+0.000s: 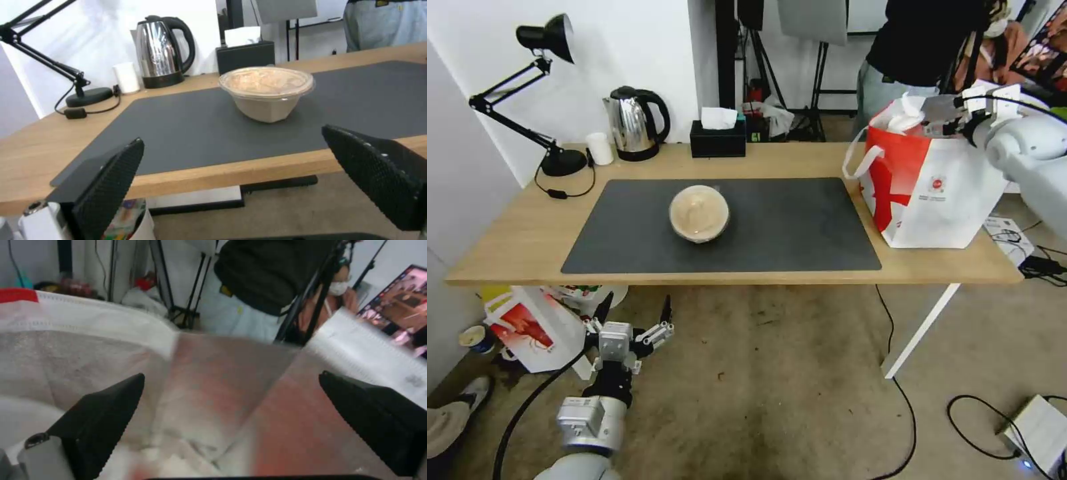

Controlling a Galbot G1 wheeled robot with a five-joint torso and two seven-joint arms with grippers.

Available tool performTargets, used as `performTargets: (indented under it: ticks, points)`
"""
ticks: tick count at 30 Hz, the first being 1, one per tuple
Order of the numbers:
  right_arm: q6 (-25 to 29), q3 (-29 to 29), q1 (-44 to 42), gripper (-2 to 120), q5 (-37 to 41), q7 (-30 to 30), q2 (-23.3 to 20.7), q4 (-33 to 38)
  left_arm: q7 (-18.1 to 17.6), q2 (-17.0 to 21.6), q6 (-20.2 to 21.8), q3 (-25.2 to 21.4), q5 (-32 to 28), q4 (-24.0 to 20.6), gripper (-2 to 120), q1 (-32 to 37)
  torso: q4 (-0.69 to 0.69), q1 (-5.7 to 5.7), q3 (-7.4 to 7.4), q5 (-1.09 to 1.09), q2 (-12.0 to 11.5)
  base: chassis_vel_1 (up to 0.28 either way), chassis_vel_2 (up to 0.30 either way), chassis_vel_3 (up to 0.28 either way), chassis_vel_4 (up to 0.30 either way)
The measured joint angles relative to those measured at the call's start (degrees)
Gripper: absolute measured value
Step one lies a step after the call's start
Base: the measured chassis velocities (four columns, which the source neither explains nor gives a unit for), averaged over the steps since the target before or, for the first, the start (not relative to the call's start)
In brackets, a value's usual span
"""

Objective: Pick up the trash from the table and place it into the takeout bag.

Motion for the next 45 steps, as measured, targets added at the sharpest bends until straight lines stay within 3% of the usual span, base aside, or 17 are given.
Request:
performTargets:
  ticks: [14,20,24,28,29,33,36,39,40,45]
  points:
    - [1.1,1.6,1.4,100,1.7,0.0,-1.9,0.4,0.0,0.0,0.0,0.0,0.0,0.0,100,0.0,0.01,0.0,0.0,0.02,0.0,0.0,0.0,0.0,0.0]
    - [3.2,7.5,-1.3,100,1.7,1.3,-3.6,3.9,0.0,0.0,0.0,0.0,0.0,0.0,100,0.0,0.01,0.0,0.0,0.0,0.0,0.0,0.0,0.0,0.0]
    - [8.0,12.9,-5.8,100,2.3,4.4,-5.9,10.3,0.0,0.0,0.0,0.0,0.0,0.0,100,0.0,0.0,0.0,0.0,0.01,0.0,0.0,0.0,0.0,0.0]
    - [18.6,20.9,-15.3,100,3.7,11.1,-9.2,23.3,0.0,0.0,0.0,0.0,0.0,0.0,100,0.0,0.01,0.0,-0.01,0.02,0.0,0.0,0.0,0.0,0.0]
    - [18.6,20.9,-15.3,100,3.7,11.1,-9.2,23.3,0.0,0.0,0.0,0.0,0.0,0.0,100,0.0,0.01,0.0,-0.01,0.02,0.0,0.0,0.0,0.0,0.0]
    - [25.9,31.4,-26.8,100,4.8,14.5,-11.2,35.5,0.0,0.0,0.0,0.0,0.0,0.0,100,0.0,-0.01,0.0,-0.01,0.0,0.0,0.0,0.0,0.0,0.0]
    - [28.2,36.2,-33.0,100,5.0,15.2,-11.4,41.1,0.0,0.0,0.0,0.0,0.0,0.0,100,0.0,0.0,0.0,-0.02,0.0,0.0,0.0,0.0,0.0,0.0]
    - [29.7,40.6,-39.6,100,4.5,15.8,-10.9,46.5,0.0,0.0,0.0,0.0,0.0,0.0,100,0.0,0.0,0.0,-0.01,-0.02,0.0,0.0,0.0,0.0,0.0]
    - [31.8,46.8,-52.9,100,-0.7,17.1,-7.4,55.3,0.0,0.0,0.0,0.0,0.0,0.0,100,0.0,0.01,0.0,0.0,0.0,0.0,0.0,0.0,0.0,0.0]
    - [32.8,51.1,-65.0,100,-7.2,17.1,-2.3,63.1,0.0,0.0,0.0,0.0,0.0,0.0,100,0.0,0.01,-0.01,-0.01,-0.02,0.0,0.0,0.0,0.0,0.0]
